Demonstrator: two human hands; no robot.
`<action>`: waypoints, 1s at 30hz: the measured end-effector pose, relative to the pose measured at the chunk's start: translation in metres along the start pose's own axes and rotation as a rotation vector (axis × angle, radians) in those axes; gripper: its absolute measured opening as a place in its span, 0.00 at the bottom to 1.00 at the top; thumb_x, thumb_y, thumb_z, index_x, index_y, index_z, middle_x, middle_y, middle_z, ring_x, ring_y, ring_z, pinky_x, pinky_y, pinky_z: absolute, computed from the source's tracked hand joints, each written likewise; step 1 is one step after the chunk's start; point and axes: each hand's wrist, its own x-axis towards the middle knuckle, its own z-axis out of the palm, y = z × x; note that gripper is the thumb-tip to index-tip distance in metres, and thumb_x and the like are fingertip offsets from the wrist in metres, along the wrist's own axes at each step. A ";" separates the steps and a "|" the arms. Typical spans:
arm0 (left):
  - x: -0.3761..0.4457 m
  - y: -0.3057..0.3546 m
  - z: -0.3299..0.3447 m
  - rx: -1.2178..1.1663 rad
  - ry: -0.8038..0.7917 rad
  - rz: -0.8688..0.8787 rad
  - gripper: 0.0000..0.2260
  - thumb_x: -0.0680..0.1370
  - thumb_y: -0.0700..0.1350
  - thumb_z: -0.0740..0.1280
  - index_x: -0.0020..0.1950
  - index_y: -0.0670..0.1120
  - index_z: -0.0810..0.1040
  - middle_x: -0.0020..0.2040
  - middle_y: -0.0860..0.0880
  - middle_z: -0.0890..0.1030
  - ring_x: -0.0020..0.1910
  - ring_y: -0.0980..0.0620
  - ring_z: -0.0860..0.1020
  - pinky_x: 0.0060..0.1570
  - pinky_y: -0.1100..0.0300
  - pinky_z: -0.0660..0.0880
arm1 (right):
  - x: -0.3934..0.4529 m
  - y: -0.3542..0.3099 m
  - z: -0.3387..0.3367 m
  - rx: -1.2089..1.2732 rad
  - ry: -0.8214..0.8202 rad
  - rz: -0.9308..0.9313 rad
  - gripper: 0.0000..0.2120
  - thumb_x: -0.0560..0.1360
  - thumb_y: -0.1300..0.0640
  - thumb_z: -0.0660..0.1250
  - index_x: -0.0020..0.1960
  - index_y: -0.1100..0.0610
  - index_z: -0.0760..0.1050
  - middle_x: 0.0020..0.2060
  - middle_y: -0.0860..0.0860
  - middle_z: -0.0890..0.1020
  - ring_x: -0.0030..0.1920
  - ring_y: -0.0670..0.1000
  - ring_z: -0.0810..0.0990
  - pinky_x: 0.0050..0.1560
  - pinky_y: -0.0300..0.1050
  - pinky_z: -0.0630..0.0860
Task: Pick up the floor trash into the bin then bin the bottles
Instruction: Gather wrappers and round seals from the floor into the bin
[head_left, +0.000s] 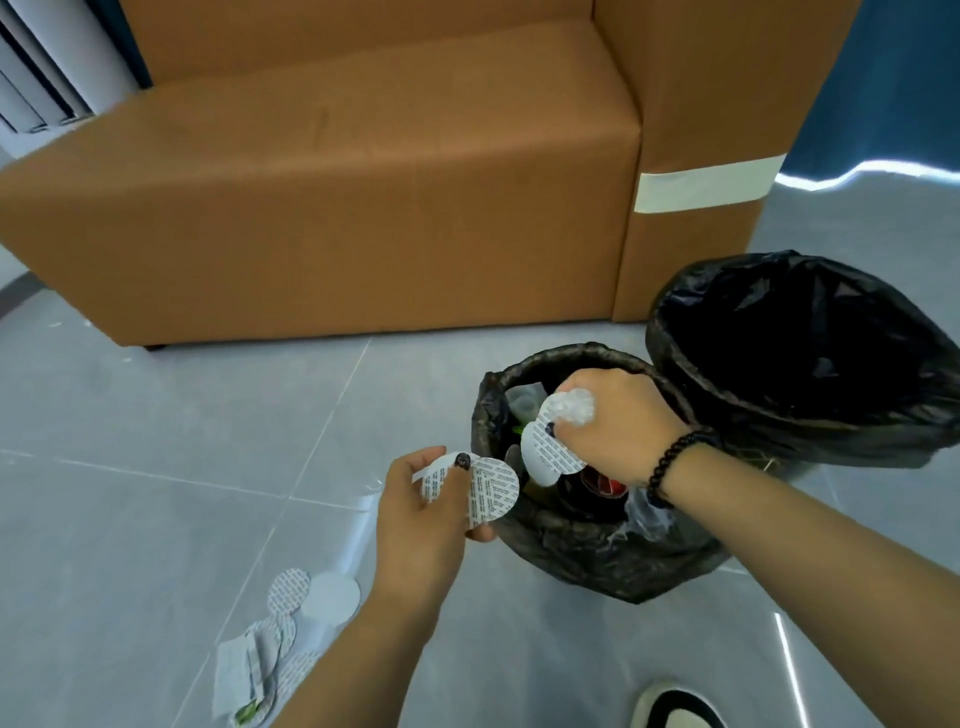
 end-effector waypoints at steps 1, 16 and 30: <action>0.002 -0.002 0.002 -0.006 0.006 -0.014 0.07 0.80 0.42 0.63 0.58 0.47 0.72 0.47 0.43 0.81 0.24 0.55 0.78 0.21 0.69 0.69 | 0.004 0.003 0.004 0.018 -0.011 0.003 0.09 0.74 0.59 0.63 0.51 0.60 0.79 0.46 0.55 0.83 0.46 0.54 0.80 0.47 0.50 0.79; -0.002 -0.019 0.008 -0.065 0.021 -0.124 0.05 0.80 0.43 0.63 0.52 0.52 0.75 0.43 0.49 0.82 0.23 0.55 0.77 0.30 0.61 0.70 | 0.017 0.022 0.003 -0.022 0.174 -0.105 0.23 0.77 0.47 0.61 0.71 0.49 0.66 0.67 0.50 0.73 0.64 0.51 0.73 0.62 0.47 0.73; -0.002 -0.012 0.011 -0.273 0.009 -0.257 0.06 0.79 0.40 0.63 0.54 0.47 0.78 0.30 0.52 0.82 0.30 0.52 0.76 0.30 0.60 0.67 | 0.050 0.039 0.011 0.493 0.155 -0.140 0.17 0.73 0.71 0.56 0.45 0.53 0.79 0.46 0.49 0.67 0.44 0.43 0.69 0.38 0.25 0.71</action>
